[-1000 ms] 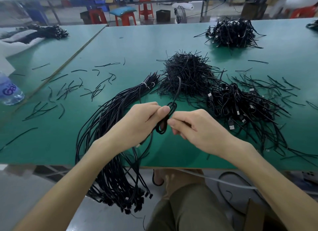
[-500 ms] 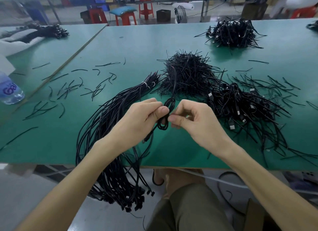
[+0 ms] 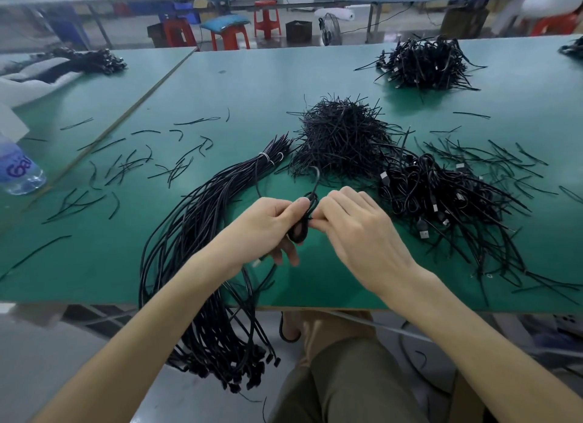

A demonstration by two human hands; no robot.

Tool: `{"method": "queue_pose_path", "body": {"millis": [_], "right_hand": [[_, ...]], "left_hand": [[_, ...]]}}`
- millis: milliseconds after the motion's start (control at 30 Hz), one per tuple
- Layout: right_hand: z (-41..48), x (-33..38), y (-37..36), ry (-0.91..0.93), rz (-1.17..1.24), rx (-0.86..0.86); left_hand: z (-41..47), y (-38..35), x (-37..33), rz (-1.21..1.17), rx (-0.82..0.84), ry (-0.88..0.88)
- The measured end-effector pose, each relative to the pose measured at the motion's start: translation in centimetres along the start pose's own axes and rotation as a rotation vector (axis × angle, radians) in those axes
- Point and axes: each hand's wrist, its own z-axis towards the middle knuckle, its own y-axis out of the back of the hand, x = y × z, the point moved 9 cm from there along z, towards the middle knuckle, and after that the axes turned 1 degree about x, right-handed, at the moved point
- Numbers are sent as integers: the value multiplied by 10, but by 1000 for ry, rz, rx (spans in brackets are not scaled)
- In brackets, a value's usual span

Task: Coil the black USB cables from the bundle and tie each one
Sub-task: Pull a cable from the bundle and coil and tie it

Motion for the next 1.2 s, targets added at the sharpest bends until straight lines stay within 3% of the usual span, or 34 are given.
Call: {"method": "queue_pose_path", "body": {"millis": [133, 300, 400, 633, 767, 833, 967, 1067, 1200], "right_hand": [[-4, -7, -2, -74, 61, 83], [-11, 6, -1, 73, -31, 148], [-14, -3, 3, 41, -42, 132], [-1, -29, 23, -19, -41, 45], [3, -76, 41, -225, -53, -27], [-2, -112, 48, -396, -57, -50], [-24, -177, 55, -711, -81, -65], [-43, -203, 45, -855, -110, 18], [-44, -204, 35, -837, -166, 57]], "left_hand": [[2, 0, 5, 39, 43, -1], [4, -8, 5, 166, 162, -93], [5, -7, 6, 213, 187, -106], [11, 5, 1, 64, 154, -140], [15, 36, 13, -59, -47, -65], [17, 60, 25, 89, -181, -23], [11, 104, 44, 655, -493, 117], [14, 99, 57, 803, -467, 219], [24, 77, 59, 920, -401, 234]]}}
